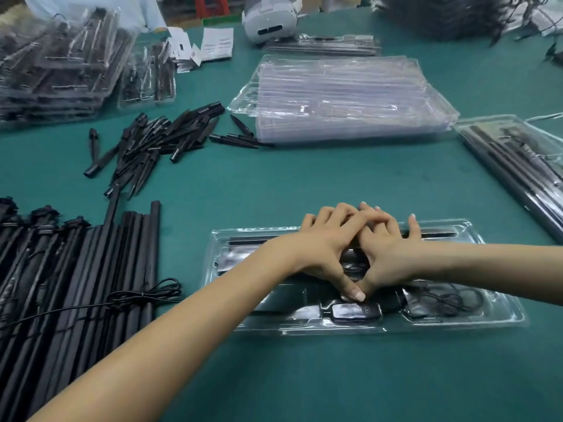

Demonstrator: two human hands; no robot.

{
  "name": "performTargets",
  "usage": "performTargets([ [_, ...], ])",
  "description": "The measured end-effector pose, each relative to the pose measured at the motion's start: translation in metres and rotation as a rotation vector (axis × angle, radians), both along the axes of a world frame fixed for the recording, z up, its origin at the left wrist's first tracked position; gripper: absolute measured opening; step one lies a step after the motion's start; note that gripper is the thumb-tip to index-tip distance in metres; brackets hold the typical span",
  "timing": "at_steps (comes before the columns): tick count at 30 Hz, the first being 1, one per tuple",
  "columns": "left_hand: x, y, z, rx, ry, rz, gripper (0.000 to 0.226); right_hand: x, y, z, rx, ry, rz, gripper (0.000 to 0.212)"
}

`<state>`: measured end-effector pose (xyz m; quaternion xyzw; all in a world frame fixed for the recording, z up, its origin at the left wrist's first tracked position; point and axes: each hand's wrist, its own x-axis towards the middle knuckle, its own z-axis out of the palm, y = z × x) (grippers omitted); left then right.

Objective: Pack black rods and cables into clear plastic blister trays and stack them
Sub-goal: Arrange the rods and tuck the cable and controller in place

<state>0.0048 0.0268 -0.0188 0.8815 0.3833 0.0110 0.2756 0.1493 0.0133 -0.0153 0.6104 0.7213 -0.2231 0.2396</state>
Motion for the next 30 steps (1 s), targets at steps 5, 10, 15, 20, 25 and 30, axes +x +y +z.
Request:
performTargets([
  [5,-0.016,-0.003,0.011,0.046,0.079,0.027,0.104,0.001,-0.001,0.007,0.006,0.035,0.020,0.132],
  [10,-0.086,-0.021,0.040,-0.026,-0.074,0.298,0.073,0.009,-0.006,0.013,0.065,0.191,0.037,0.118],
  [15,-0.154,-0.063,0.042,0.175,-0.005,0.552,0.044,0.026,-0.007,0.020,0.074,0.180,0.040,0.115],
  [20,-0.156,-0.103,0.016,0.214,0.141,0.444,0.014,0.039,-0.005,0.028,0.042,0.106,0.057,0.118],
  [25,-0.154,-0.121,0.007,0.322,0.196,0.461,0.019,0.000,0.002,0.048,0.061,0.283,0.119,0.135],
  [30,-0.150,-0.129,0.011,0.369,0.249,0.434,0.025,-0.072,-0.013,0.032,0.145,0.370,0.244,0.117],
])
